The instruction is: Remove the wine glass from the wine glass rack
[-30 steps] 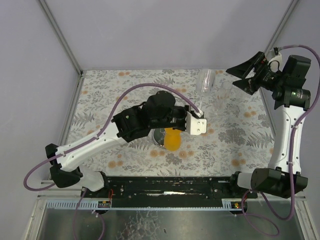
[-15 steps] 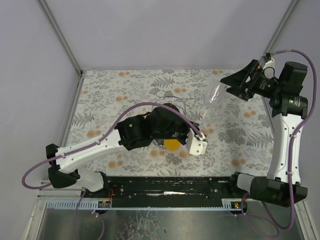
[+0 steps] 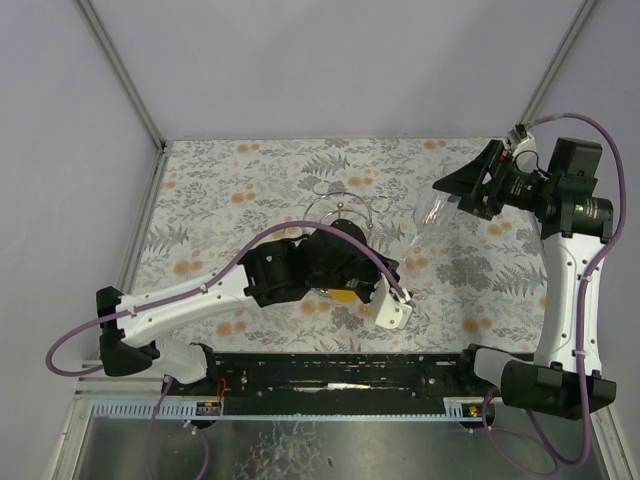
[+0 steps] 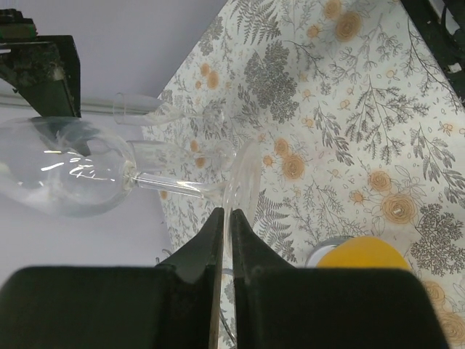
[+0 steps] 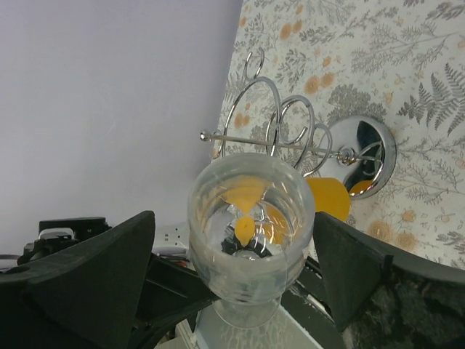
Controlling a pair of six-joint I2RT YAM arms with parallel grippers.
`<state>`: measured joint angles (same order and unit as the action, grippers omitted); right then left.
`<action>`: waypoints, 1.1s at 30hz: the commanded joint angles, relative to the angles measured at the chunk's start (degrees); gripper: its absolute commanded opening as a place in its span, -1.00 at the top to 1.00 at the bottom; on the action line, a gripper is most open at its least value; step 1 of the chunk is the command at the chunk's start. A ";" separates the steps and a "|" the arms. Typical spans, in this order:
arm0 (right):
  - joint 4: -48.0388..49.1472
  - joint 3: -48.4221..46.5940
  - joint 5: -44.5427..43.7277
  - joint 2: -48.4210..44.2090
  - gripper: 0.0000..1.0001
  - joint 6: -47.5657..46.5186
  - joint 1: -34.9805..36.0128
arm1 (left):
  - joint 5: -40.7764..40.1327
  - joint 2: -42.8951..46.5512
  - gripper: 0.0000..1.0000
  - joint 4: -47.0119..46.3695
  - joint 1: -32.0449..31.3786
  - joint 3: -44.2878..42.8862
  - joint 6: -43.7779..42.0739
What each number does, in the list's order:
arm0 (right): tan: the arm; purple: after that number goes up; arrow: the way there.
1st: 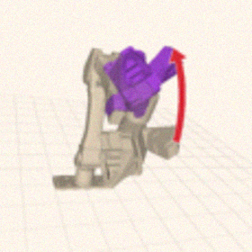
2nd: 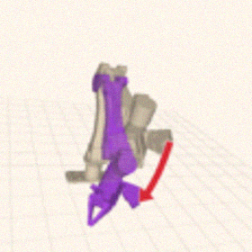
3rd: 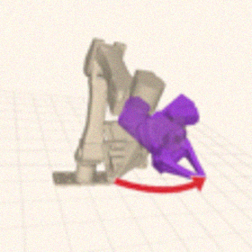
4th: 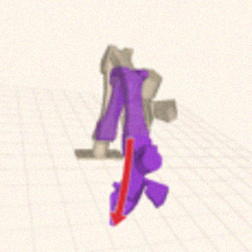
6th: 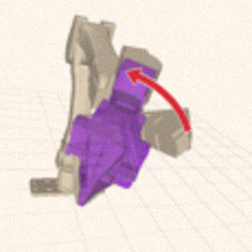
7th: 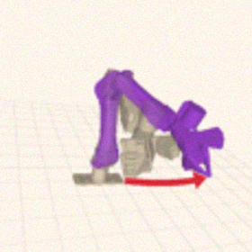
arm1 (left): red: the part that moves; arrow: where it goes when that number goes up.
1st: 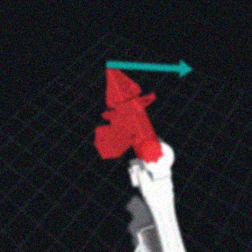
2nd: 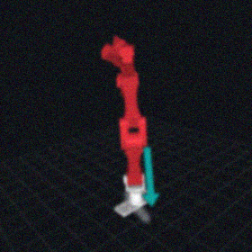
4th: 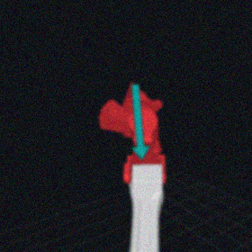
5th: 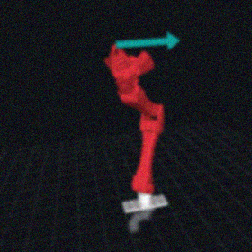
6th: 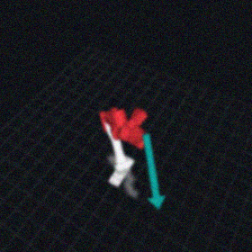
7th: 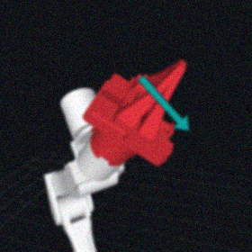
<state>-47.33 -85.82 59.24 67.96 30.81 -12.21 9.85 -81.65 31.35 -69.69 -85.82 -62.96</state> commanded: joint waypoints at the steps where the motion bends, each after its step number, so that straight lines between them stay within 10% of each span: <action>1: -3.83 0.03 0.12 -1.39 -0.88 -3.24 1.06 | 1.15 2.67 1.00 -4.29 -0.82 0.85 -4.78; 12: -9.98 1.51 -4.07 -1.15 -0.53 -7.48 2.08 | 0.74 4.25 1.00 -3.84 -1.12 3.66 -9.21; 19: -11.73 0.00 -5.30 -0.02 0.13 -8.64 2.16 | -0.61 4.17 1.00 -4.43 -1.31 4.27 -9.42; 26: -15.45 -9.31 -14.81 2.61 0.23 -10.36 2.01 | -5.20 3.76 -0.34 -10.21 -1.35 4.98 -6.90; 33: -16.82 -23.00 -39.74 5.92 0.26 -13.60 2.01 | -8.54 3.47 -0.61 -12.26 -1.30 4.05 -0.60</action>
<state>-64.34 -102.52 35.73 73.80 20.03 -10.44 4.36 -79.11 24.69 -70.59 -81.19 -68.42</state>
